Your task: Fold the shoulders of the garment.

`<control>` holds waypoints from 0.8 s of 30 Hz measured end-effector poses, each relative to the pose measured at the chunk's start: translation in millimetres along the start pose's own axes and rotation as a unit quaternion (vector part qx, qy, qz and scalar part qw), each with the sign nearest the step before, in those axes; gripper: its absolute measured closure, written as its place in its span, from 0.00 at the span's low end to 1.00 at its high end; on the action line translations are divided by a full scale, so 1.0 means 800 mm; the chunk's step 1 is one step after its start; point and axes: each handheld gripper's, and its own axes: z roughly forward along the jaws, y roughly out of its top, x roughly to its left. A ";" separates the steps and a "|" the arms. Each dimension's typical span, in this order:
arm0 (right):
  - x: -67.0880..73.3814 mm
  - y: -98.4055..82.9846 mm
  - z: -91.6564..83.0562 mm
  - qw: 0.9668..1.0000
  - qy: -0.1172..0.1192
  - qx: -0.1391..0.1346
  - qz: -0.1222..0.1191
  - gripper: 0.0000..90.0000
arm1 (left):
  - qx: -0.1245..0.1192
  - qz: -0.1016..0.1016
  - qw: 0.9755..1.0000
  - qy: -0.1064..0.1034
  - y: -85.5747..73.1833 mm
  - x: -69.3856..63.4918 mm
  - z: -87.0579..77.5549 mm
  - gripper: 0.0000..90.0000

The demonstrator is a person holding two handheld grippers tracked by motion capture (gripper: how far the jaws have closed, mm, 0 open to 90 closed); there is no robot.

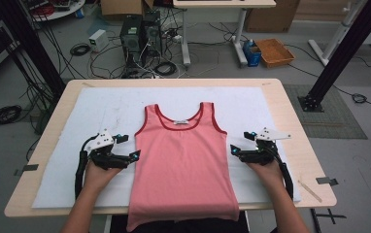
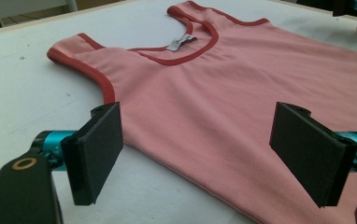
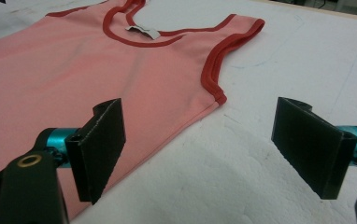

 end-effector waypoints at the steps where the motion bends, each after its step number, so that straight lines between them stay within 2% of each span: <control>1: 0.000 0.000 0.000 1.000 0.000 0.000 0.000 0.19 | -0.001 0.003 1.000 0.000 0.000 0.000 0.000 0.20; 3: 0.000 0.000 0.000 1.000 0.000 0.001 -0.001 0.19 | -0.003 0.003 1.000 0.001 0.000 0.000 -0.001 0.20; 7: -0.001 0.000 0.000 1.000 0.000 0.002 0.002 0.19 | -0.006 -0.009 1.000 0.004 -0.001 0.002 -0.002 0.20; 11: 0.000 0.001 0.002 1.000 -0.001 0.009 -0.002 0.19 | -0.008 -0.001 1.000 0.003 -0.001 0.001 -0.002 0.20; 14: -0.001 0.002 0.003 1.000 -0.003 0.014 0.003 0.19 | -0.008 -0.004 1.000 0.001 -0.001 0.001 -0.002 0.20; 19: 0.002 0.000 0.001 1.000 -0.010 0.003 -0.007 0.19 | -0.010 -0.007 1.000 0.000 -0.001 0.003 -0.003 0.20; 24: 0.001 0.000 0.000 1.000 -0.008 0.001 -0.001 0.19 | -0.008 -0.007 1.000 0.002 -0.001 0.002 -0.002 0.20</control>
